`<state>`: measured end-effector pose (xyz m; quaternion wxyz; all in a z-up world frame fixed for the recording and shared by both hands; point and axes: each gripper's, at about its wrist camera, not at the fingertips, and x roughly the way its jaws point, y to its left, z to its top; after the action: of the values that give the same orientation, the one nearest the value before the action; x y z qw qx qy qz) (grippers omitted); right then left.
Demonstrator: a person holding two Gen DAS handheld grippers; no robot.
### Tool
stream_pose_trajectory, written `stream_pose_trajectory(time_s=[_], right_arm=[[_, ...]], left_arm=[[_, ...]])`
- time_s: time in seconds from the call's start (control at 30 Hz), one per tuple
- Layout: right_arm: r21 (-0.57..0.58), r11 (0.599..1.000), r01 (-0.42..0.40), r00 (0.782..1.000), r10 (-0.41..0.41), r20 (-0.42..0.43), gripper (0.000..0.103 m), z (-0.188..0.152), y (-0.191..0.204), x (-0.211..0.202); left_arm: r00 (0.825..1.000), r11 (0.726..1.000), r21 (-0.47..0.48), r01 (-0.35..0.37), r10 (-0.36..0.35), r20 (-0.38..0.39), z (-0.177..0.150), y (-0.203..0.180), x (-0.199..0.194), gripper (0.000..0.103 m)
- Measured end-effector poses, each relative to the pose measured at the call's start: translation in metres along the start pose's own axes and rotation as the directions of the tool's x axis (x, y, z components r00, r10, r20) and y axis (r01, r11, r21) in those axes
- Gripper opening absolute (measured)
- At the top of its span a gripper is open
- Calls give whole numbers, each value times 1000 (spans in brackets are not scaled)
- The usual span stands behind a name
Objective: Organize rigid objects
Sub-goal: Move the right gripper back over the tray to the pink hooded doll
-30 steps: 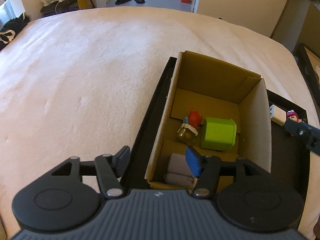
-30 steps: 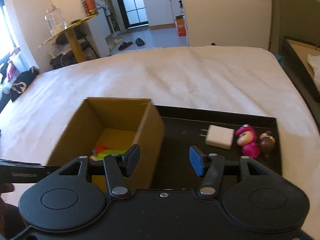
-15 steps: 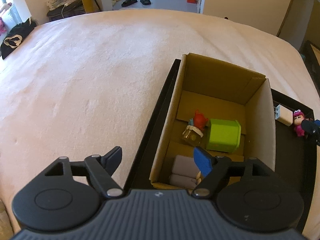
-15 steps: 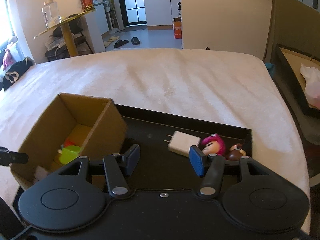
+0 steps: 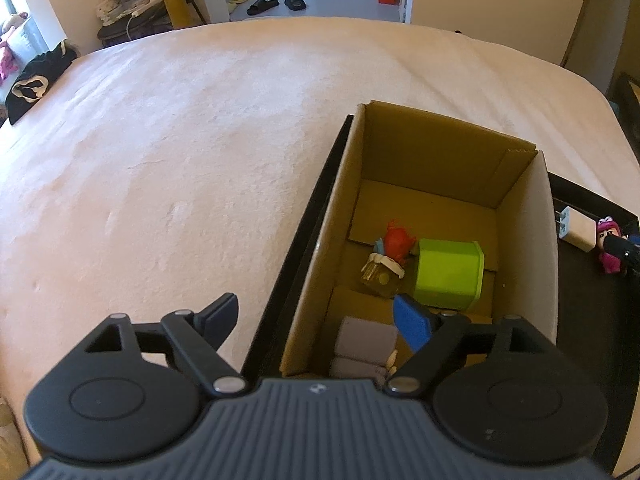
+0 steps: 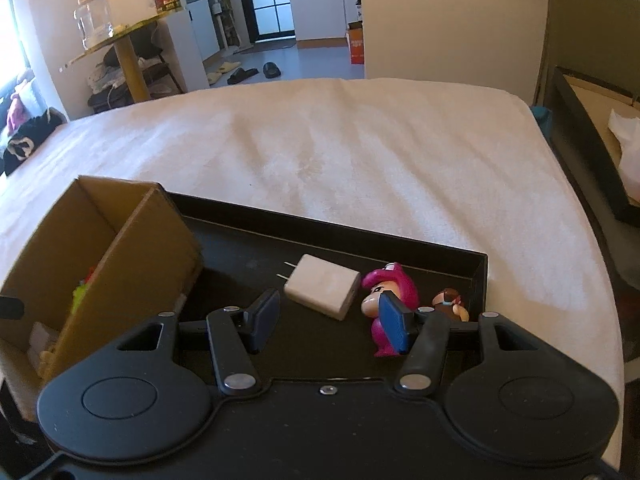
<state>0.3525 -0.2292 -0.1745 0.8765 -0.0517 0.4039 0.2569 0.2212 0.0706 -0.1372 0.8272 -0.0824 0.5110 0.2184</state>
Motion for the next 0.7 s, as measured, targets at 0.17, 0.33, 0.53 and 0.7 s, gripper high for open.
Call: stream_pose_trajectory(time_s=[0.17, 0.33, 0.53, 0.7], right_arm=[[18, 1000, 19, 1000, -19, -23, 53, -1, -12, 14], [24, 998, 57, 997, -56, -49, 42, -6, -20, 27], [12, 998, 67, 995, -66, -73, 36, -8, -19, 30], [22, 998, 57, 992, -54, -112, 36, -9, -16, 26]], left_arm=[[1000, 1000, 9, 6, -6, -3, 1, -6, 3, 84], [1000, 1000, -5, 11, -11, 2, 2, -7, 5, 84], [1000, 1000, -16, 13, -13, 3, 2, -5, 6, 84], [1000, 1000, -15, 21, -21, -2, 2, -2, 5, 84]])
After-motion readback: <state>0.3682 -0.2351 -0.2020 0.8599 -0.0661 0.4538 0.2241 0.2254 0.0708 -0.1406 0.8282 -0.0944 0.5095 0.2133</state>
